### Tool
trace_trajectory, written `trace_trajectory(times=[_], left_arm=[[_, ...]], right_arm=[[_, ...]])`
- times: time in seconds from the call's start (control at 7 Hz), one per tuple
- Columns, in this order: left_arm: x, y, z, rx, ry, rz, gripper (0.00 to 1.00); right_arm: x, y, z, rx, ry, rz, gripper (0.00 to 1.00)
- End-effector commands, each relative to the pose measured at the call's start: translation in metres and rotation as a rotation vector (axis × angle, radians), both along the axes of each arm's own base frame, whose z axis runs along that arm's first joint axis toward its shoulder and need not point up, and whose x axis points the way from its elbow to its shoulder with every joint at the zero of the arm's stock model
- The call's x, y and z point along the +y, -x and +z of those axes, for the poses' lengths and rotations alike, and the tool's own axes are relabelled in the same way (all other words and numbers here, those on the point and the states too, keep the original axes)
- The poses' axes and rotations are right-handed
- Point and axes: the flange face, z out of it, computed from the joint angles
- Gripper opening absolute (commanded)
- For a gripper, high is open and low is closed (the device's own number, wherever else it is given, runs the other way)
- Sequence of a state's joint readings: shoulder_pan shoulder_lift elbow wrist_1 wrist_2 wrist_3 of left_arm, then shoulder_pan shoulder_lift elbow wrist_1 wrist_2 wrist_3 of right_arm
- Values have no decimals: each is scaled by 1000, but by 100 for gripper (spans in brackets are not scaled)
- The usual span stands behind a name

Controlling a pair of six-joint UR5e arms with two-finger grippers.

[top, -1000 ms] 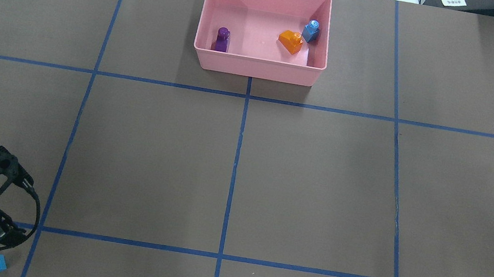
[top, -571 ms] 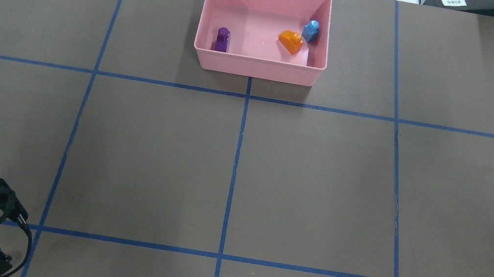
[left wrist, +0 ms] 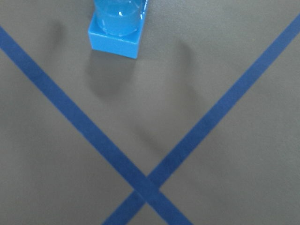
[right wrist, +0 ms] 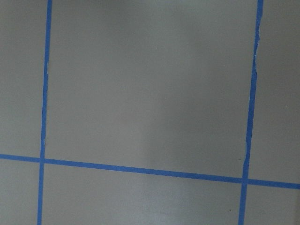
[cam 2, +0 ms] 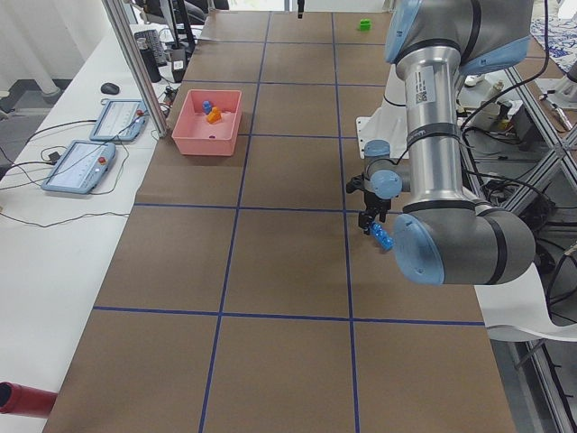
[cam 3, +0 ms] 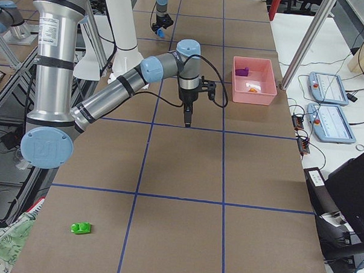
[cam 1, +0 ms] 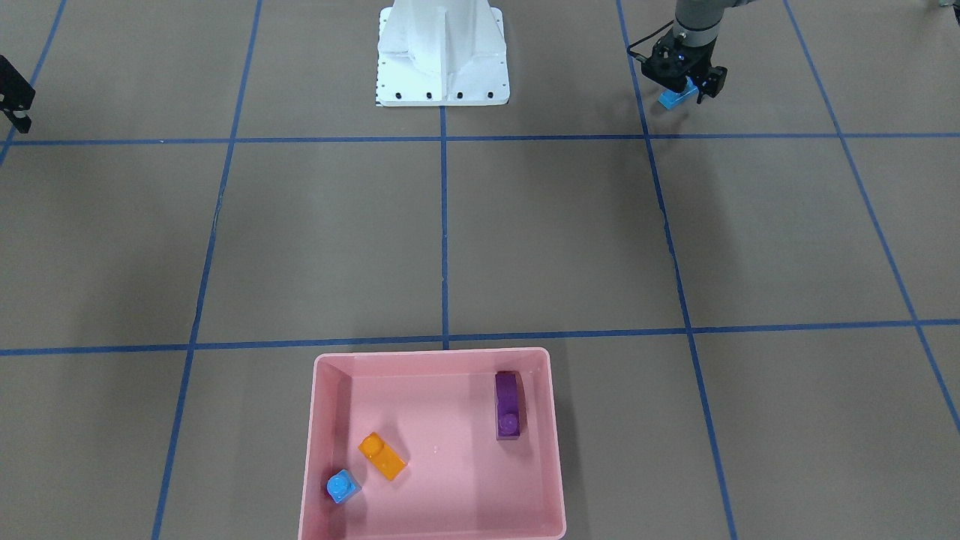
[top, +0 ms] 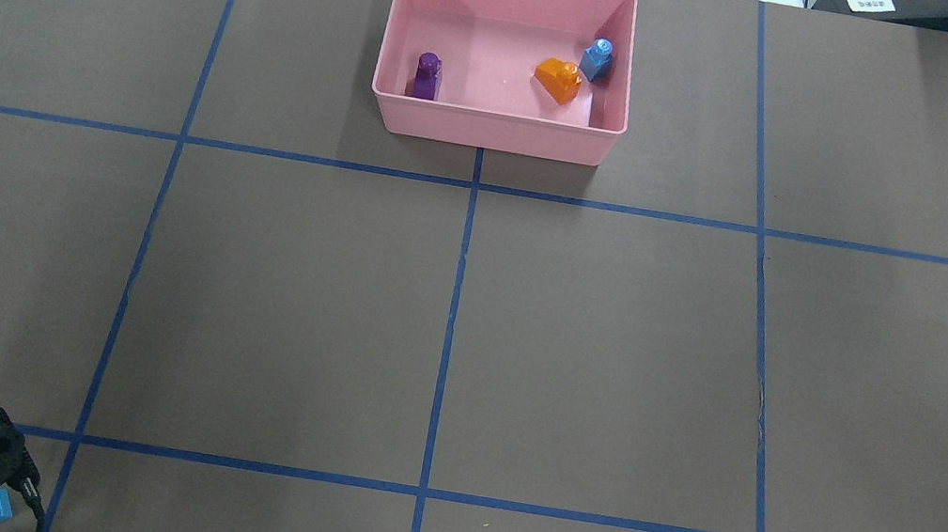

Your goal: Put all blocks into box

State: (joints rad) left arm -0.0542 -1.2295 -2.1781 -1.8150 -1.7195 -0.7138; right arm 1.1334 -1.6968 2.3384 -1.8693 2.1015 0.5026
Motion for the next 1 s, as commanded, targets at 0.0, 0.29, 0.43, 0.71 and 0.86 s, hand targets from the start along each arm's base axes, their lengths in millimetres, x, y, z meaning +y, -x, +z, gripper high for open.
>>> trace_trajectory(times=[0.0, 0.29, 0.43, 0.71, 0.86], left_arm=[[0, 0, -6, 13, 1, 0, 0], [-3, 5, -22, 44, 1, -11, 0], [-4, 12, -44, 80, 26, -46, 0], [-22, 29, -100, 192, 147, -135, 0], [-62, 38, -128, 269, 220, -263, 0]], right_arm=[[7, -8, 8, 9, 2, -15, 99], [7, -12, 9, 10, 3, -6, 99], [7, -16, 12, 14, 10, 1, 99], [15, -47, 32, 26, -15, -49, 99], [23, -70, 45, -25, -3, -59, 99]])
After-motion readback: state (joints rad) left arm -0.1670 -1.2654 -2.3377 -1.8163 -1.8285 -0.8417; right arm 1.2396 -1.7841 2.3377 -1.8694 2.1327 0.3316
